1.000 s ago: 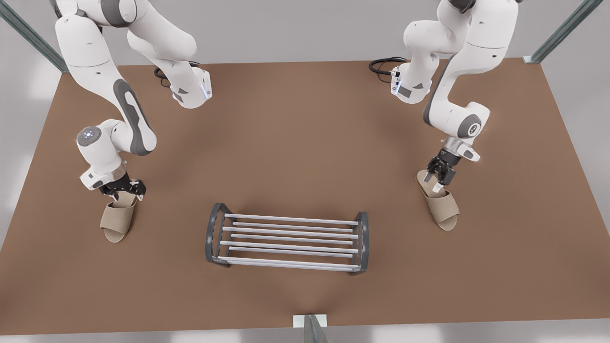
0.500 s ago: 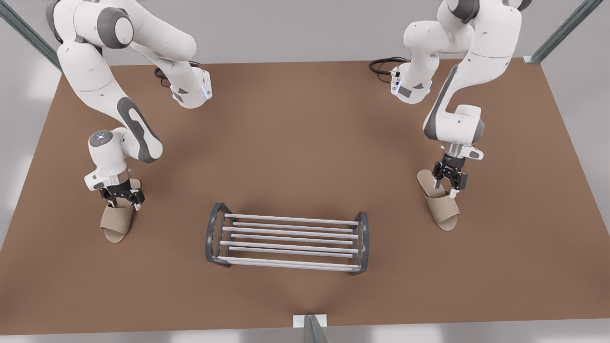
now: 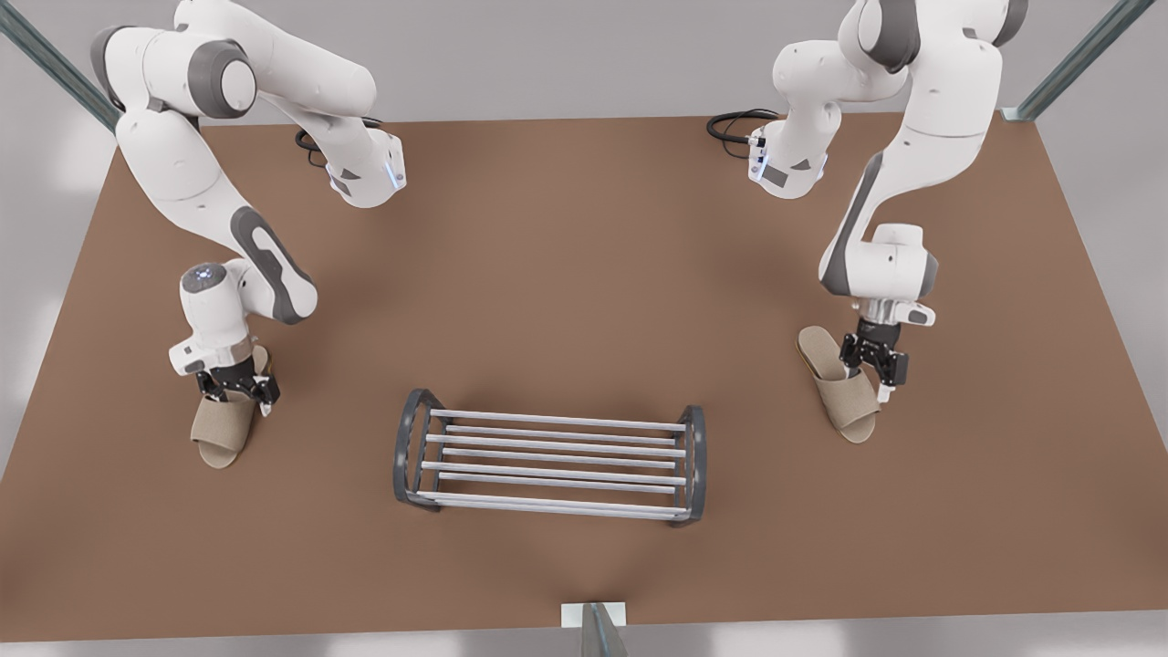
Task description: Place the right shoe on the shoe rack with the right arm, and place the left shoe on the shoe rack with the left arm
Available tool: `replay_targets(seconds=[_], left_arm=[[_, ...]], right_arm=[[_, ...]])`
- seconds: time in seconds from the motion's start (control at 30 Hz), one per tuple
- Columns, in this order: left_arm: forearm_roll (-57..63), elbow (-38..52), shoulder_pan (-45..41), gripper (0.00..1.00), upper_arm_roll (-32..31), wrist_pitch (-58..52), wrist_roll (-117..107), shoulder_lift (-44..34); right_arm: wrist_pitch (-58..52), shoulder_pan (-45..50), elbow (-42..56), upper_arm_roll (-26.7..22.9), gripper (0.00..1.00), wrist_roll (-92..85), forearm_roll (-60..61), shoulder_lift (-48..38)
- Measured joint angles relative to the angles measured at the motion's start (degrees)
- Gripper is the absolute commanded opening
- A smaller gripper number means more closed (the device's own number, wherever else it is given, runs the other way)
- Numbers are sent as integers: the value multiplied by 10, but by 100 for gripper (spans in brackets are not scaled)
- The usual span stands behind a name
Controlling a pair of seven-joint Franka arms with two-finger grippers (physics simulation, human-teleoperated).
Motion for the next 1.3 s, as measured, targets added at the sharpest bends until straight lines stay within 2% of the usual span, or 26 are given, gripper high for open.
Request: replay_targets(seconds=[0.3, 0.33, 0.37, 0.8, 0.83, 0.87, 0.9, 0.97, 1.03, 1.07, 1.27, 1.3], left_arm=[[0, 24, 1, 100, 0, -6, 16, 35], [0, 28, 1, 95, 0, -7, 17, 38], [0, 31, 1, 76, 0, -7, 19, 41], [-6, 36, 1, 75, -1, -17, 29, 63], [-8, 36, 1, 70, -1, -18, 30, 64], [-9, 36, 1, 67, -1, -19, 30, 64], [-10, 36, 1, 66, -1, -20, 30, 64], [-11, 36, 1, 63, -1, -21, 30, 64], [-11, 36, 1, 63, -1, -22, 30, 64], [-11, 36, 1, 63, -1, -22, 30, 64], [-11, 69, 5, 63, -1, -25, 32, 57], [-11, 72, 6, 55, -3, -25, 32, 56]], right_arm=[[8, 0, 21, 3, 100, 6, -1, 20], [8, 1, 24, 4, 100, 7, -1, 21], [8, 1, 27, 4, 100, 7, -1, 23], [10, 1, 37, 10, 99, 11, -1, 25], [10, 1, 38, 10, 91, 12, -1, 25], [10, 1, 39, 10, 60, 12, -2, 25], [10, 1, 40, 10, 42, 11, -3, 25], [10, 0, 41, 16, 32, 11, -4, 22], [10, -1, 42, 23, 29, 11, -5, 15], [10, -2, 43, 25, 21, 11, -5, 10], [7, 1, 52, 53, 21, 12, -24, -44], [-2, 1, 53, 66, 21, 12, -25, -68]])
